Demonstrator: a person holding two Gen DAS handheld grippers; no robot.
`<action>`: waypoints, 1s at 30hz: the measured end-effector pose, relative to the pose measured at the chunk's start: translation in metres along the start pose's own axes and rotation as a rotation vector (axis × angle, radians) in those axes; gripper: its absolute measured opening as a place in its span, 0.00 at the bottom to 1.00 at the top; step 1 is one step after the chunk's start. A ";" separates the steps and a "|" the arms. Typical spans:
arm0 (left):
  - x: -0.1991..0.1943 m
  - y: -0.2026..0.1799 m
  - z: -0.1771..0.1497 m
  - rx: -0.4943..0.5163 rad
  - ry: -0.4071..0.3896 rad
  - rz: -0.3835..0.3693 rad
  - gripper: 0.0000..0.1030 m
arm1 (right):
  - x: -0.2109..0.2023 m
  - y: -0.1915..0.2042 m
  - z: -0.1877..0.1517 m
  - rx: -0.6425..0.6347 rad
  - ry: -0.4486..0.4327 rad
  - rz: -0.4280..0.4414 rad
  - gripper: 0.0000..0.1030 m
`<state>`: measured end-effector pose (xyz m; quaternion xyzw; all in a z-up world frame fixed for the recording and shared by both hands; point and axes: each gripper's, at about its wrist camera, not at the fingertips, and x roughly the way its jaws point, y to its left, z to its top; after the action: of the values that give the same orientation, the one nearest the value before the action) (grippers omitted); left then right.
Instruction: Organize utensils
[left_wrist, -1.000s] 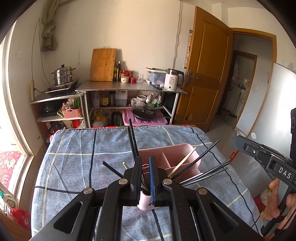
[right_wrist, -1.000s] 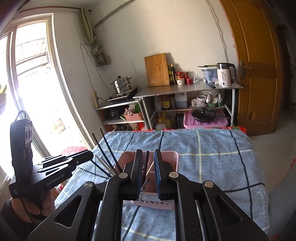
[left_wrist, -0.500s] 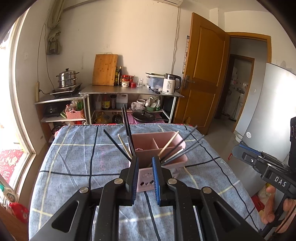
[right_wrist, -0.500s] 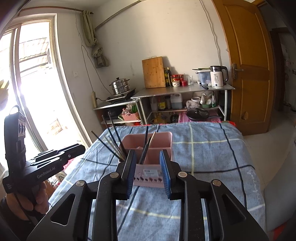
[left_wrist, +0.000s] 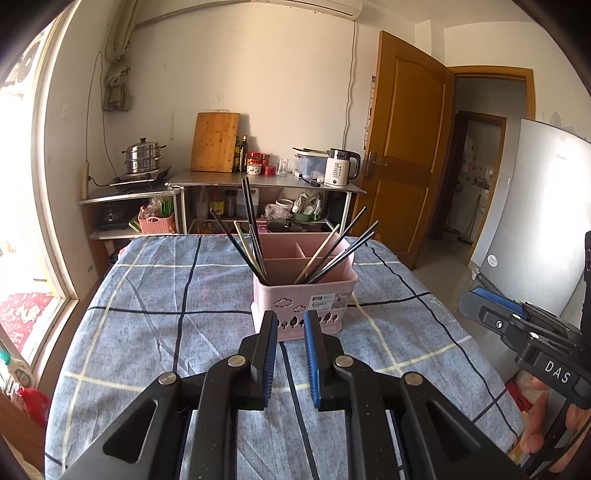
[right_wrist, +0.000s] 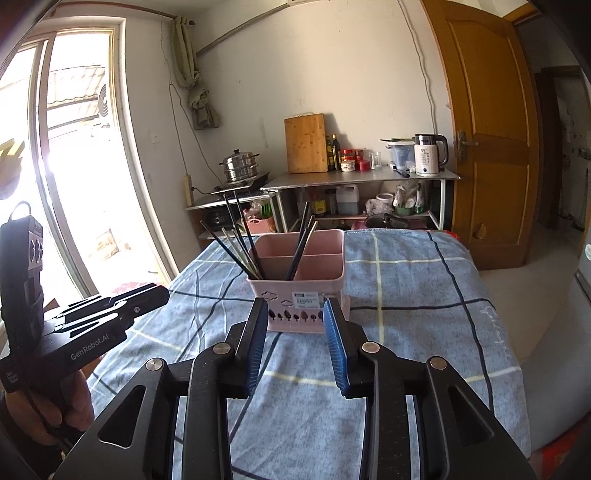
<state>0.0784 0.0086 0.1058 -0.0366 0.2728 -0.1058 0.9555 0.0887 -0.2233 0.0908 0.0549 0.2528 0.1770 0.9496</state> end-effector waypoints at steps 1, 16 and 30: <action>-0.003 -0.001 -0.004 -0.003 -0.001 -0.001 0.14 | -0.002 0.001 -0.004 -0.003 -0.001 -0.003 0.32; -0.021 -0.012 -0.055 0.007 -0.013 -0.016 0.14 | -0.021 0.015 -0.052 -0.054 -0.003 -0.032 0.36; -0.011 -0.007 -0.078 0.007 0.006 0.007 0.14 | -0.013 0.022 -0.072 -0.059 0.017 -0.042 0.37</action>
<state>0.0264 0.0030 0.0464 -0.0318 0.2756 -0.1035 0.9552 0.0354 -0.2066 0.0387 0.0199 0.2566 0.1650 0.9521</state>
